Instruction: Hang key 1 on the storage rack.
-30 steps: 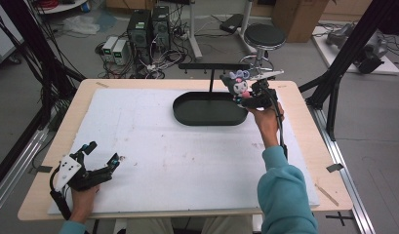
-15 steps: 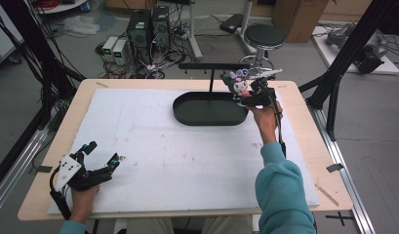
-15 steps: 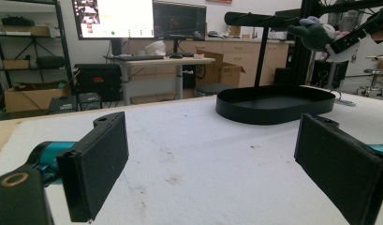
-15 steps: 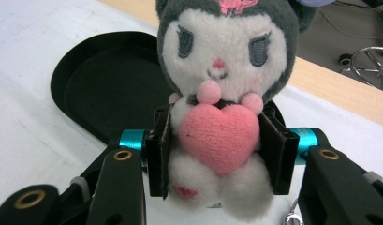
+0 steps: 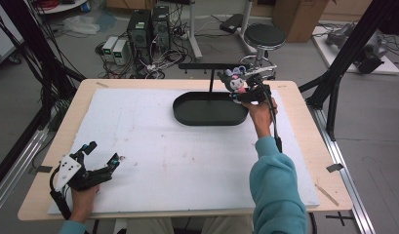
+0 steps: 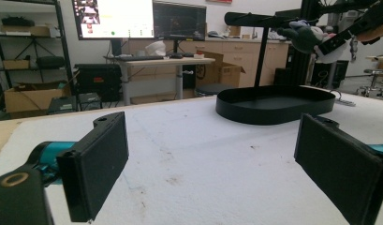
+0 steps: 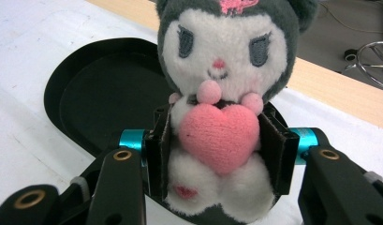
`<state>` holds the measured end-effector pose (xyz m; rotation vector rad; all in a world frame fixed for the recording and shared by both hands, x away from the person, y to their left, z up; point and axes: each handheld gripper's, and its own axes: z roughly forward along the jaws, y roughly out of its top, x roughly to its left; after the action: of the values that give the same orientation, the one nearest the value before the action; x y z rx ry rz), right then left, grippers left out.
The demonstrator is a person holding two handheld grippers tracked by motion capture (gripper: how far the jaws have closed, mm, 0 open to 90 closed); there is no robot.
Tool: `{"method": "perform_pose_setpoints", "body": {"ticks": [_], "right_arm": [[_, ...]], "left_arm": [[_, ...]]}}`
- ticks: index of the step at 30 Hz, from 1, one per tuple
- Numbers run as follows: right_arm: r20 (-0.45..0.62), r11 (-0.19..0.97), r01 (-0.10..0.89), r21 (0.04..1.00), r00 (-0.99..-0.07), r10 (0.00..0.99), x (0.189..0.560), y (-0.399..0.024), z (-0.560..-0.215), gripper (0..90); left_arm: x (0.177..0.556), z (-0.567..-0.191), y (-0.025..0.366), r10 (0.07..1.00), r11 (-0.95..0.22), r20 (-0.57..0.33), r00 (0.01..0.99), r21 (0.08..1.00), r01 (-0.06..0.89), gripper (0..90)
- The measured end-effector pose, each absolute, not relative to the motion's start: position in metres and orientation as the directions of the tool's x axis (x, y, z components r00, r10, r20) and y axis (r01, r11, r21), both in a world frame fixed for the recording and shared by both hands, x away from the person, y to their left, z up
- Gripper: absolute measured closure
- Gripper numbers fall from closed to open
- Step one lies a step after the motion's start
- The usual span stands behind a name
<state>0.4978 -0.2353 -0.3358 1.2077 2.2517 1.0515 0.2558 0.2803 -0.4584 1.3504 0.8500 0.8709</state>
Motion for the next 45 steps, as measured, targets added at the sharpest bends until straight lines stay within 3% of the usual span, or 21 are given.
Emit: {"method": "perform_pose_setpoints", "body": {"ticks": [21, 24, 30, 33, 35, 45], "right_arm": [[0.043, 0.333, 0.571, 0.75, -0.544, 0.838, 0.509, -0.244, -0.347, 49.2], [0.034, 0.336, 0.565, 0.753, -0.544, 0.839, 0.509, -0.245, -0.347, 45.5], [0.067, 0.268, 0.576, 0.772, -0.494, 0.867, 0.51, -0.246, -0.349, 13.7], [0.042, 0.298, 0.577, 0.76, -0.501, 0.864, 0.508, -0.245, -0.348, 10.4], [0.051, 0.289, 0.567, 0.771, -0.508, 0.86, 0.506, -0.244, -0.345, 1.4], [0.064, 0.264, 0.487, 0.832, -0.558, 0.828, 0.478, -0.26, -0.331, 0.8]], "left_arm": [[0.256, -0.458, 0.28, 0.897, 0.028, -0.011, 0.442, 0.999, -0.031, 10.5], [0.256, -0.458, 0.28, 0.897, 0.028, -0.011, 0.442, 0.999, -0.032, 10.5], [0.256, -0.458, 0.28, 0.897, 0.029, -0.011, 0.441, 0.999, -0.033, 10.5], [0.256, -0.458, 0.28, 0.897, 0.027, -0.011, 0.441, 0.999, -0.031, 10.5], [0.256, -0.458, 0.28, 0.897, 0.028, -0.011, 0.441, 0.999, -0.032, 10.5], [0.256, -0.458, 0.28, 0.897, 0.025, -0.007, 0.441, 0.999, -0.035, 10.5]]}}
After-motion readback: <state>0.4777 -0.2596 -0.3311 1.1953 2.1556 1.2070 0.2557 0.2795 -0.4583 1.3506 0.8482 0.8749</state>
